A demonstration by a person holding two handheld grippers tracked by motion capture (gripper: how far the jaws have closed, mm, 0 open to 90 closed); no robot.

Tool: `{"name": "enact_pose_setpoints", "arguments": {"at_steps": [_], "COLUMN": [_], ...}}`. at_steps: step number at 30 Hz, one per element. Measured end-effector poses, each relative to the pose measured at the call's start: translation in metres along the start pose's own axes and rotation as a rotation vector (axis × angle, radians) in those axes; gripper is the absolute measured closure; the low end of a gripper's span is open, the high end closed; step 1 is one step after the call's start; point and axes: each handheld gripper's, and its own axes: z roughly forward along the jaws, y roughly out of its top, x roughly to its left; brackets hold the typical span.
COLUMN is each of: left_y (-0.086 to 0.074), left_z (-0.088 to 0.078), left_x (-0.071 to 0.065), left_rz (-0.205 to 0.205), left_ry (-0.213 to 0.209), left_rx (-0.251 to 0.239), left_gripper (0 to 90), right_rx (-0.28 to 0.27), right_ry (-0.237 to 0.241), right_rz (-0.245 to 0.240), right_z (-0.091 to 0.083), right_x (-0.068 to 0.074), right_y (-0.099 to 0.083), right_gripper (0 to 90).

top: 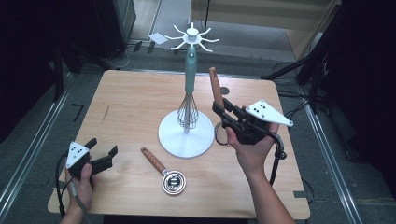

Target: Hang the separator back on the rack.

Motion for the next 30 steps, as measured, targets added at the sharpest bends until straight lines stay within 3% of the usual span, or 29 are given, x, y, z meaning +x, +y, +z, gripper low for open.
{"name": "enact_pose_setpoints", "arguments": {"at_steps": [11,30], "left_y": [0.0,0.0], "left_z": [0.0,0.0], "left_x": [0.0,0.0], "left_rz": [-0.002,-0.005], "left_ry": [0.001,-0.001], "left_rx": [-0.001,-0.001], "left_gripper": [14.4,14.4], "right_rx": [-0.052,-0.096], "right_ry": [-0.001,0.005], "right_rz": [-0.013,-0.026], "right_z": [-0.003,-0.006], "right_x": [0.002,0.008], "right_y": [0.008,0.022], "right_gripper": [70.1,70.1]}}
